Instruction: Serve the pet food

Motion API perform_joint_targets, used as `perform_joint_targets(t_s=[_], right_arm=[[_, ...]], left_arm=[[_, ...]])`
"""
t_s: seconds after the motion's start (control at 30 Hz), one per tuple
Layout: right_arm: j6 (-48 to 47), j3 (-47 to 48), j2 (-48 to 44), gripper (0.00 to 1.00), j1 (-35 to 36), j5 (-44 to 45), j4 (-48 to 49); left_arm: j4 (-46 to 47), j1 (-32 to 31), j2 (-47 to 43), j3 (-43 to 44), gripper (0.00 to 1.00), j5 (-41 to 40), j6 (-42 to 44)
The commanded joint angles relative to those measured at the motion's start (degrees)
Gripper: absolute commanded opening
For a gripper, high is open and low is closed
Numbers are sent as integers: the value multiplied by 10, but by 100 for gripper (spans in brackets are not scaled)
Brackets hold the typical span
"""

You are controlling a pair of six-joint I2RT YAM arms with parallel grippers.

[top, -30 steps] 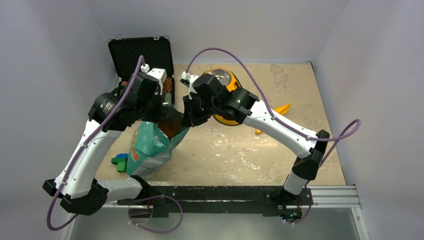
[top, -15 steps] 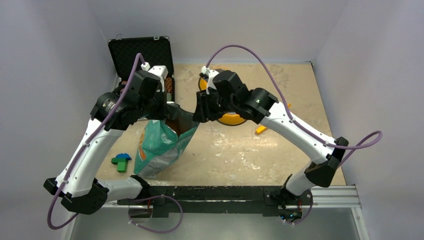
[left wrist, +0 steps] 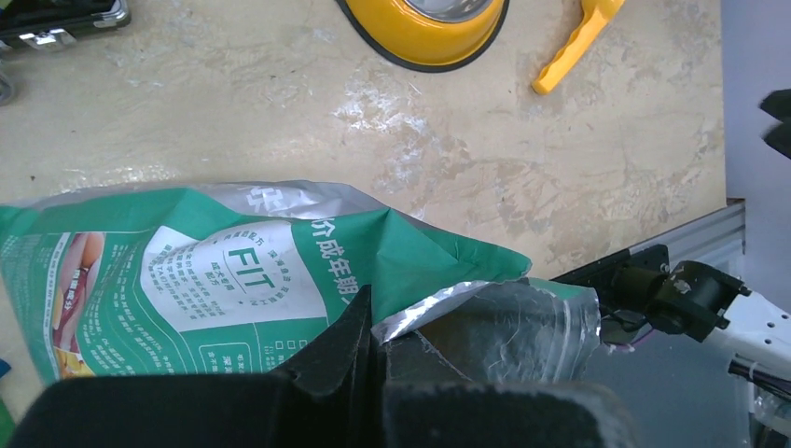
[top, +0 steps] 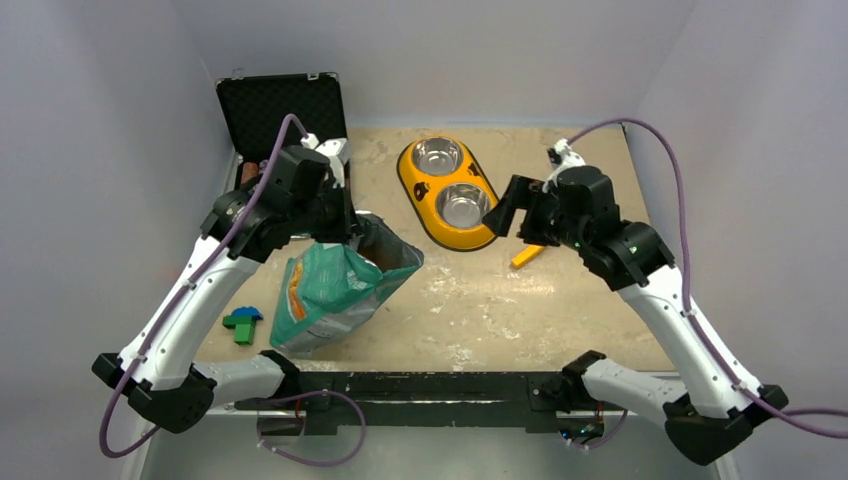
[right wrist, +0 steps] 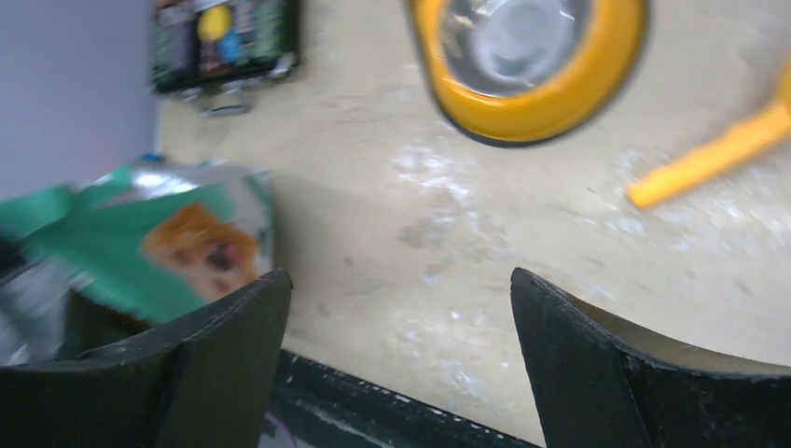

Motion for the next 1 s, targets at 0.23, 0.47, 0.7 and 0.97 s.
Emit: perform_joint_targets(t_s=[0.23,0.47,0.7,0.97], right_arm=[[149,-213,126,84,-280,-88,104],[133,-191,237,85,-315,-49,130],[36,-166,327,74,-330,-82,210],[11,-42,430,41,-327,-20,77]], left_arm=[[77,8,21,-10,0,107,-54],[85,7,6,-31,0,132,-72],[69,7,-9,-13,0,110,-54],[61,8,-12,-2,0,99,-38]])
